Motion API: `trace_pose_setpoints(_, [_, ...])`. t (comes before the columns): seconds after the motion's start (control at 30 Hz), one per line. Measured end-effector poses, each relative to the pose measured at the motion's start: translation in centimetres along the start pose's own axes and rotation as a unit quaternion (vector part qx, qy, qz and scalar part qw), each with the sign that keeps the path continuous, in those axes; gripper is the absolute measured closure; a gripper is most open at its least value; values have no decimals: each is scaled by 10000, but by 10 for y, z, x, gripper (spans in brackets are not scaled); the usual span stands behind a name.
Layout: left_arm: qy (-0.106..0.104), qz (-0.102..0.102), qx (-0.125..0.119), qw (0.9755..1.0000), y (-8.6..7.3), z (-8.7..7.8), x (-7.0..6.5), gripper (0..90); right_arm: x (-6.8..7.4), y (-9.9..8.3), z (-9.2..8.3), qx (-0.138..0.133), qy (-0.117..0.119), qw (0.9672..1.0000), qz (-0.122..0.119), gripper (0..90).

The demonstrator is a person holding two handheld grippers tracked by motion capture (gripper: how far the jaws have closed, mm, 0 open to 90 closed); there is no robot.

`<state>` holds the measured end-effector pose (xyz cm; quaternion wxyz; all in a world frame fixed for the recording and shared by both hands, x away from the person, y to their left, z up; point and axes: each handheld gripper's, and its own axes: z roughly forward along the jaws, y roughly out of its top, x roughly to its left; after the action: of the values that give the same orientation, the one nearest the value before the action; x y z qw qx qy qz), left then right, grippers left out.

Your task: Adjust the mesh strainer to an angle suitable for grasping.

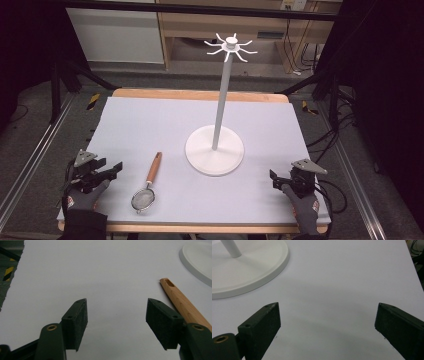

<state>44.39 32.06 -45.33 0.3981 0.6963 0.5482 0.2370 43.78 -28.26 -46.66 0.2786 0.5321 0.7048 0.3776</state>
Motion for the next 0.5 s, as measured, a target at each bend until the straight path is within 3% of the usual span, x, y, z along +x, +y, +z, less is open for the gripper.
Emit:
trace_pose_setpoints(0.2, [-142, 15, 95, 9999, 3, -1, -7, 418, -1, 0, -5, -45, 43, 10000, 41, 71])
trace_pose_setpoints(0.4, [-307, 275, 157, 9990, 11, -5, -20, 472, 1, 2, -8, 41, 5, 10000, 44, 75])
trace_pose_setpoints(0.5, [-340, 304, 168, 9988, 14, -5, -25, 475, 1, 1, -8, 21, 9, 10000, 69, 77])
